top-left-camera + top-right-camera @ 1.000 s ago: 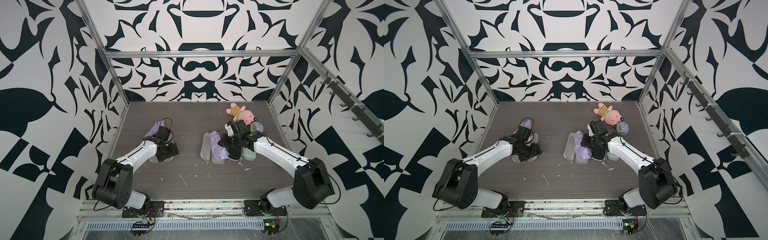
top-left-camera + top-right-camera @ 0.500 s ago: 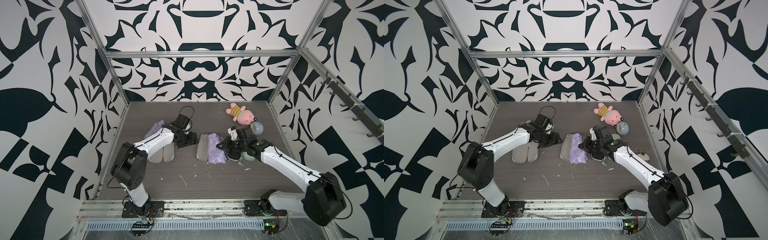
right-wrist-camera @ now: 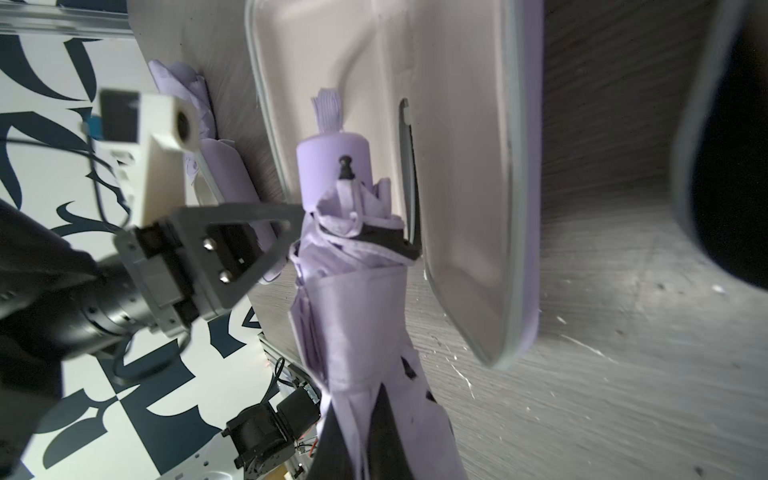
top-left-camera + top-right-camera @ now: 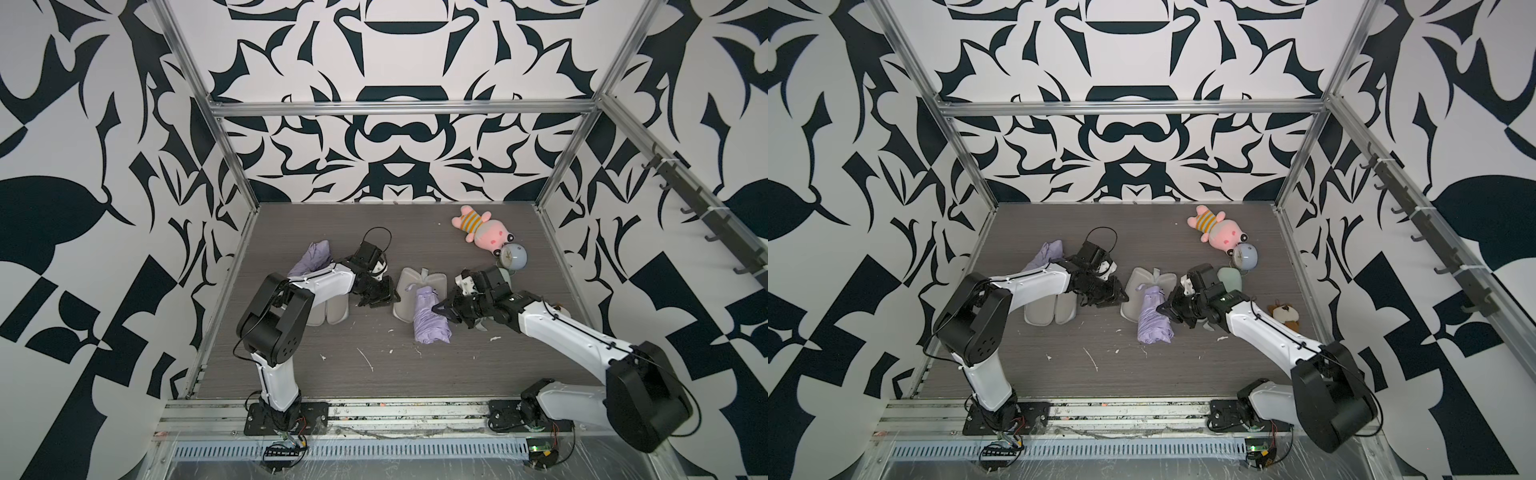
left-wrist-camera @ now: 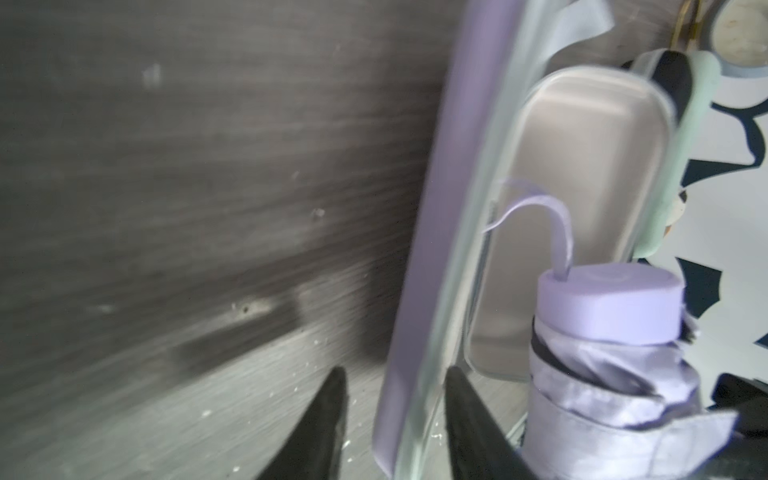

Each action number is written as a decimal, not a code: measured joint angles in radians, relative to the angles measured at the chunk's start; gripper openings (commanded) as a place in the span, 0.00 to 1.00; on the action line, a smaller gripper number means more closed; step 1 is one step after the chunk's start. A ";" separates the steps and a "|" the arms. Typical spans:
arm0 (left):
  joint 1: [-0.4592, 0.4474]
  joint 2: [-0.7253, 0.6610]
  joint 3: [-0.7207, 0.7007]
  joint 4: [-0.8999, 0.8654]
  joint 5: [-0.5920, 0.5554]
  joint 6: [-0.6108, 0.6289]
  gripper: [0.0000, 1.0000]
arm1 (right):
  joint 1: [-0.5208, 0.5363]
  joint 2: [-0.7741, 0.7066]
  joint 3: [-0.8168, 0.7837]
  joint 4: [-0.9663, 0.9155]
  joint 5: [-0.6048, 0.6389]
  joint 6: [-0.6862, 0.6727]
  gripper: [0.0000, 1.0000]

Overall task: Put umbrellas into zippered umbrella sleeves
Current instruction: Place the umbrella in the umbrella sleeve.

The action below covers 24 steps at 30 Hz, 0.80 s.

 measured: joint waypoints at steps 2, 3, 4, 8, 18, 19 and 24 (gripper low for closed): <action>-0.007 0.000 -0.025 0.016 0.009 -0.015 0.27 | 0.000 0.043 0.000 0.033 -0.008 0.010 0.00; -0.012 0.000 -0.035 0.029 0.013 -0.024 0.24 | 0.000 0.069 0.000 0.051 -0.013 0.016 0.00; -0.018 0.000 -0.043 0.040 0.015 -0.033 0.21 | 0.000 0.092 0.000 0.069 -0.019 0.023 0.00; -0.043 0.000 -0.060 0.072 0.017 -0.048 0.13 | 0.000 0.177 0.014 0.125 -0.048 0.040 0.00; -0.083 -0.006 -0.148 0.170 0.032 -0.093 0.00 | -0.016 0.364 0.161 0.195 -0.117 0.037 0.00; -0.083 -0.010 -0.155 0.179 0.033 -0.094 0.00 | -0.022 0.387 0.182 0.192 -0.127 0.029 0.00; -0.078 -0.014 -0.166 0.208 0.023 -0.104 0.00 | -0.042 0.475 0.258 0.182 -0.161 0.003 0.00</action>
